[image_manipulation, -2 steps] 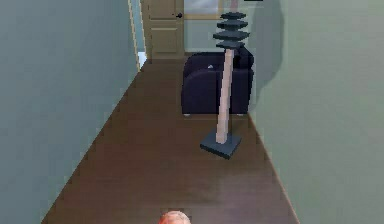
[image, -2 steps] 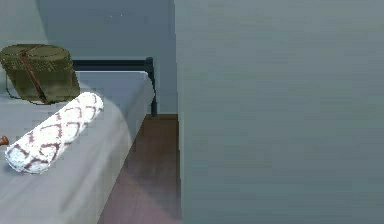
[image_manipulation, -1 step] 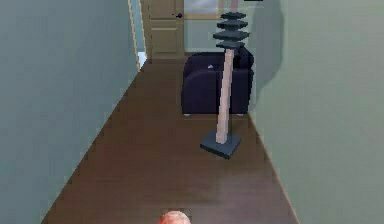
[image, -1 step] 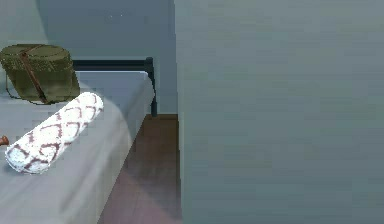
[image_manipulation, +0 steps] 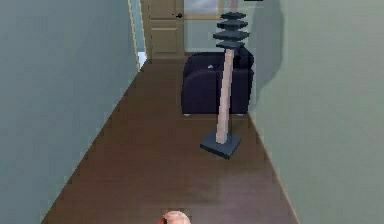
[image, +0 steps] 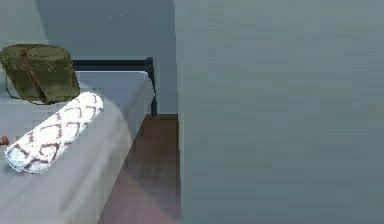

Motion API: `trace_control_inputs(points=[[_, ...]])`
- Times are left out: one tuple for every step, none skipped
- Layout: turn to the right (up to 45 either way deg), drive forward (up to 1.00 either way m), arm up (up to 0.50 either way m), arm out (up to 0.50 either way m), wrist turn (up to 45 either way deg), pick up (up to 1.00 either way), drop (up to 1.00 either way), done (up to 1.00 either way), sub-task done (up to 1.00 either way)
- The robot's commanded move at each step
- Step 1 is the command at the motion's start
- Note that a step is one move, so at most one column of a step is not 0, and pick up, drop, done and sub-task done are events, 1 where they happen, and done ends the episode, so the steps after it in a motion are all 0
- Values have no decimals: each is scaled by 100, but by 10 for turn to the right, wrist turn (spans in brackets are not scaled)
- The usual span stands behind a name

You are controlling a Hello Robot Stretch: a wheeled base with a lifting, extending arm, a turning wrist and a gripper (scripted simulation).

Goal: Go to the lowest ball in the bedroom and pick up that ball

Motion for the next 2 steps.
trace_control_inputs(points=[[0, 0, 0, 0, 270, 0, 0, 0, 0], [0, 0, -30, 0, 0, 0, 0, 0, 0]])
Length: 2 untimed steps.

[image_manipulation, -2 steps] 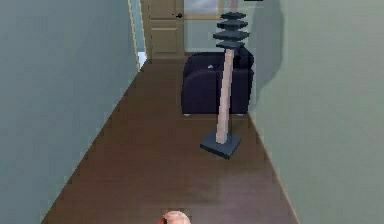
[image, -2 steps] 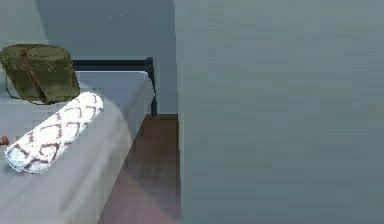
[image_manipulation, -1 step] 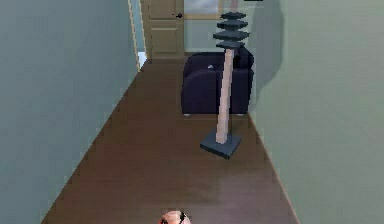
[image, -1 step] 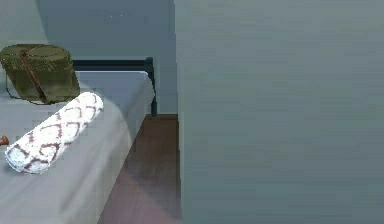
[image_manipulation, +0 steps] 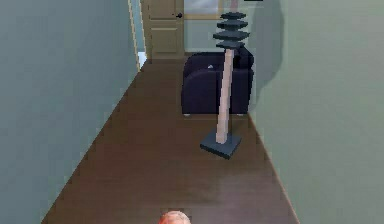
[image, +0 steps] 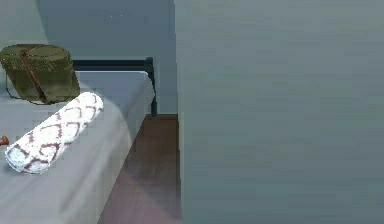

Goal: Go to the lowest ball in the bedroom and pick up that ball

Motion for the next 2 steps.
trace_control_inputs(points=[[0, 0, 0, 0, 0, 100, 0, 0, 0], [0, 0, 10, 0, 0, 0, 0, 0, 0]])
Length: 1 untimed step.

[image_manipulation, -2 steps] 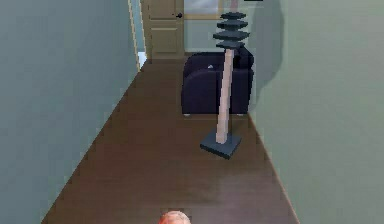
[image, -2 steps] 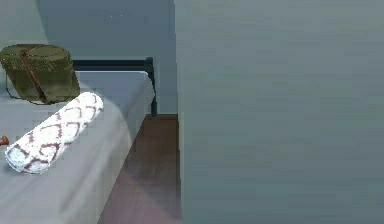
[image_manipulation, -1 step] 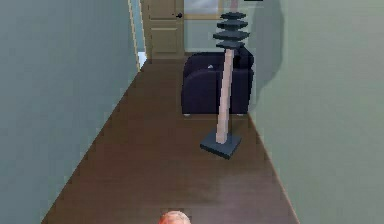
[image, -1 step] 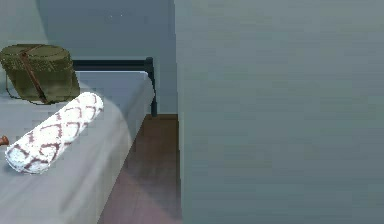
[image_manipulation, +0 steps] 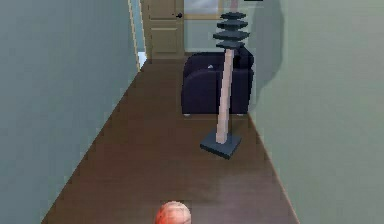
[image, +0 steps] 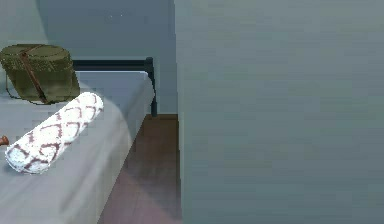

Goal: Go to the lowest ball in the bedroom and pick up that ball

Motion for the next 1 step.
trace_control_inputs(points=[[0, 0, 0, 0, 0, 0, 0, 100, 0]])
